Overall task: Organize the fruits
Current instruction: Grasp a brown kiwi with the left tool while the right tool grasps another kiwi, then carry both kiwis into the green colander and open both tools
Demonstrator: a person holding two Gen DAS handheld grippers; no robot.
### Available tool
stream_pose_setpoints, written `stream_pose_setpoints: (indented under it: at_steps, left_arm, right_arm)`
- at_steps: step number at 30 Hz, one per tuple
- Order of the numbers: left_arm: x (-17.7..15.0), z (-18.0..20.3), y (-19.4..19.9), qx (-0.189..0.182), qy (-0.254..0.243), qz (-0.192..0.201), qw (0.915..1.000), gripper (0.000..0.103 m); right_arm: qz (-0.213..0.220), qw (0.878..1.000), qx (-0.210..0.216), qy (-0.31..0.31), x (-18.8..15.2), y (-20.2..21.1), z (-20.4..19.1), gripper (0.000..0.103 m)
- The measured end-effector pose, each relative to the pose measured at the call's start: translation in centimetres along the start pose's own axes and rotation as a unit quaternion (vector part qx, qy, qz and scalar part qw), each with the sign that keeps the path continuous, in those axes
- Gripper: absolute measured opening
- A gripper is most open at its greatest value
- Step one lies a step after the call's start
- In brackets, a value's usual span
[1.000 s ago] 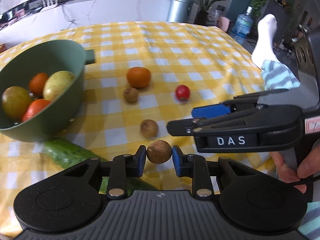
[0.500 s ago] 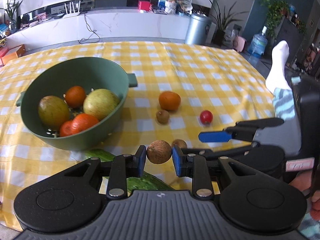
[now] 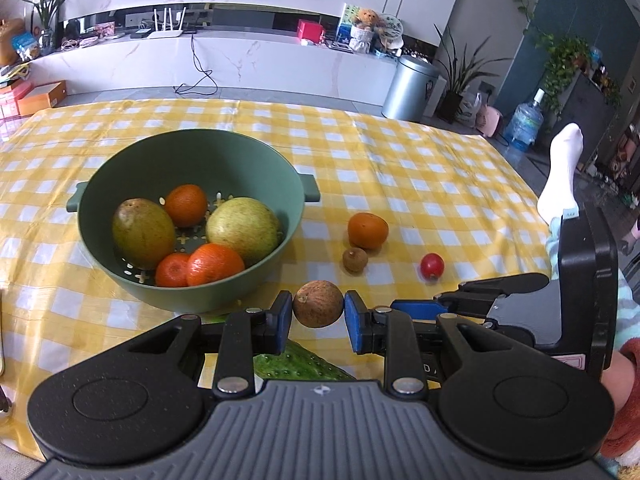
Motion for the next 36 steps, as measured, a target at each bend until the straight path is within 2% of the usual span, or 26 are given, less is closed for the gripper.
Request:
stream_pose_setpoints:
  at_steps: [2,8,12,19,23,31,36]
  left_arm:
    - [0.1,-0.3,0.0,-0.001,0.005,0.002,1.0,0.031]
    - [0.2,-1.3,0.4,-0.005,0.016,0.013,0.9998,0.031]
    - [0.7,-2.0,0.6,-0.006,0.021,0.021,0.9995,0.031]
    - [1.9,-3.4,0.3,-0.006,0.031,0.025,0.9992,0.031]
    - [2.8,-4.2,-0.1,0.0,0.034,0.027,0.9991,0.031]
    - [4.4,-5.8,-2.0,0.015,0.031,0.022,0.9992,0.031]
    - [5.0,-7.1,-3.7,0.019,0.033,0.009,0.9992,0.031]
  right_arm:
    - [-0.009,1.0,-0.01,0.004,-0.1,-0.4,0.0,0.022]
    - [-0.01,1.0,-0.012,0.001,0.0,-0.5,0.0,0.022]
    - [0.017,1.0,0.002,-0.007,0.6,0.6,-0.3,0.022]
    - [0.082,0.996,0.026,0.02,3.0,3.6,-1.8,0.022]
    - [0.098,0.994,0.034,0.041,4.9,4.6,-2.9,0.022]
    - [0.101,0.99,0.035,0.093,9.3,4.3,-4.8,0.022]
    - [0.083,0.988,0.024,0.13,11.5,2.6,-5.8,0.022]
Point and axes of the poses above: each gripper's, at about its wrist camera, not at the fingertips, and y roughly against the way its jaws point, z to its right, x to its top, the point moved 4 cm from there along -y, roughly the way its jaws point, and after that the axes turned 7 degrees about x, right-handed, at the moved point
